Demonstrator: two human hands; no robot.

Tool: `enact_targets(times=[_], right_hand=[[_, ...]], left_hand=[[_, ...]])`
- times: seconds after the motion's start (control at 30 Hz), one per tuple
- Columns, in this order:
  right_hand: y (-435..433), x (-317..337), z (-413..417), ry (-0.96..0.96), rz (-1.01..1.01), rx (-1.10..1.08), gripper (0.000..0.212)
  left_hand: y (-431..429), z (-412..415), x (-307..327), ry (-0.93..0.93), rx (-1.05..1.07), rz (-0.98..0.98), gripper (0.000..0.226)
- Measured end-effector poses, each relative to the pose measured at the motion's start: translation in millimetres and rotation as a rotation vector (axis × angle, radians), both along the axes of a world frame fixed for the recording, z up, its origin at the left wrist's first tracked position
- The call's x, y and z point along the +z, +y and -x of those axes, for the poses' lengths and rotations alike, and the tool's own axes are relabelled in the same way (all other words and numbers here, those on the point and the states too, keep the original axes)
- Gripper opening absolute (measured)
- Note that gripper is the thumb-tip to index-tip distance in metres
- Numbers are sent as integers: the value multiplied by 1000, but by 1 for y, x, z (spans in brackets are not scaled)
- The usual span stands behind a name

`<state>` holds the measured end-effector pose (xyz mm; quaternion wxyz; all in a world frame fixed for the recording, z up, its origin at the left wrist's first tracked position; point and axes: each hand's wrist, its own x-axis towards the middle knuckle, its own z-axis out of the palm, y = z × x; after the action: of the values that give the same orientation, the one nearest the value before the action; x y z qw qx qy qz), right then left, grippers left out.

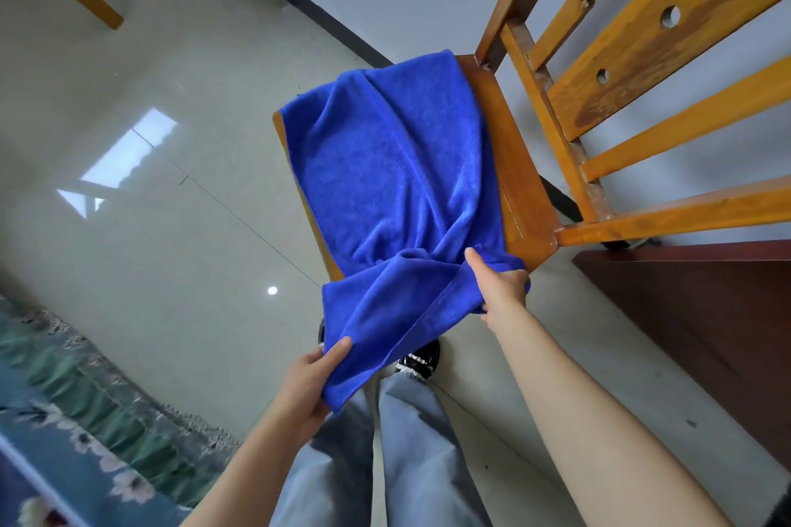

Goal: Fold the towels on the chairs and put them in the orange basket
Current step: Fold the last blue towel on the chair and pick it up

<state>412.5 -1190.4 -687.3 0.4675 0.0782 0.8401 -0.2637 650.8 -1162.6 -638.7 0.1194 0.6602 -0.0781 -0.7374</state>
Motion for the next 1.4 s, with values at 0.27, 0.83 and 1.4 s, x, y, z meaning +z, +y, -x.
enact_targets(times=[0.27, 0.83, 1.4], right_hand=[[18, -10, -5, 209, -180, 112, 59], [106, 86, 55, 136, 413, 118, 25], [162, 139, 135, 356, 533, 561, 32]], left_hand=[[24, -42, 10, -74, -31, 66, 33], [-3, -81, 52, -103, -274, 387, 47], [144, -24, 48, -292, -1008, 927, 17]])
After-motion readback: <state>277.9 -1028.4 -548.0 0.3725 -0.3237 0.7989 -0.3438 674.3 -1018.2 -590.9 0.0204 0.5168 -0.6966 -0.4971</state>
